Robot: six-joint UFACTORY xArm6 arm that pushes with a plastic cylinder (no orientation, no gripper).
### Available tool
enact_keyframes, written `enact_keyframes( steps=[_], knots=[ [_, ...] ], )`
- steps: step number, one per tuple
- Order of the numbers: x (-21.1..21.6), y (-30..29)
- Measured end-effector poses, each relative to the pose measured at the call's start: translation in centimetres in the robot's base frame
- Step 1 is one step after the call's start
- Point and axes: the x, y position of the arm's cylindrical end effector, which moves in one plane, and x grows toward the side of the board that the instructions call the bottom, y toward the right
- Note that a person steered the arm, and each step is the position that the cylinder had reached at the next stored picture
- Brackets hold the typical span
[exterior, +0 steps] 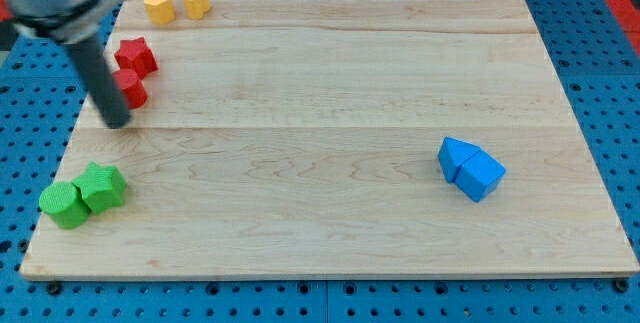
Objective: Move the green circle and the green star slightly up
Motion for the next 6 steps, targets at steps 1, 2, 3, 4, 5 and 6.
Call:
enact_keyframes(
  steps=[1,2,3,4,5,6],
  knots=[
    [0.0,-4.0],
    [1.2,-3.9],
    [5.3,-3.9],
    [5.3,-3.9],
    [8.5,-3.9],
    [13.8,-3.9]
  ],
)
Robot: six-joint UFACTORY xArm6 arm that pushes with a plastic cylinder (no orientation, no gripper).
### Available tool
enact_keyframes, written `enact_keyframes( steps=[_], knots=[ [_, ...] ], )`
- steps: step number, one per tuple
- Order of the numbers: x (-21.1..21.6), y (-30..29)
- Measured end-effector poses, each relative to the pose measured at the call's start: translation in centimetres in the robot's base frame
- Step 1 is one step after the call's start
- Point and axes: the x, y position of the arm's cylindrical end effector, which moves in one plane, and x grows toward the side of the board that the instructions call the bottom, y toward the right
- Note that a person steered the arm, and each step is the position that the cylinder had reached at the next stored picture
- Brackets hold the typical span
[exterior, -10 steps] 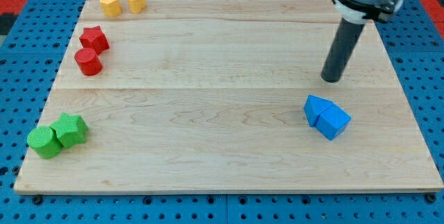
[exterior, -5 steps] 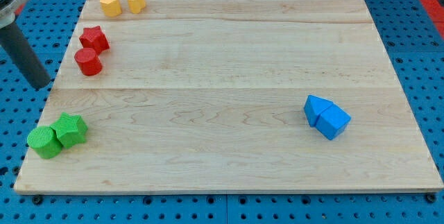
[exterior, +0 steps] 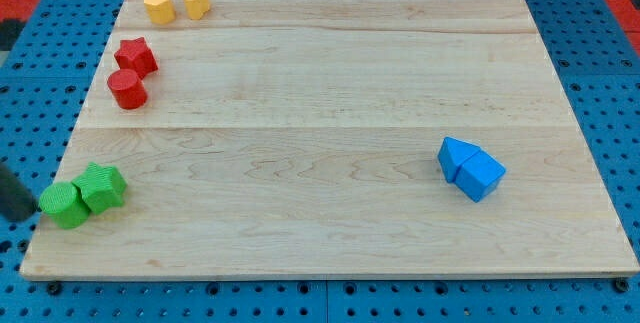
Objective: Move the green circle and the green star slightly up
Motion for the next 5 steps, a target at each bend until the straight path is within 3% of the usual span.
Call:
enact_keyframes(
  steps=[1,4,5],
  knots=[
    [2.0,0.2],
    [-5.2,5.9],
    [-5.6,5.7]
  ],
)
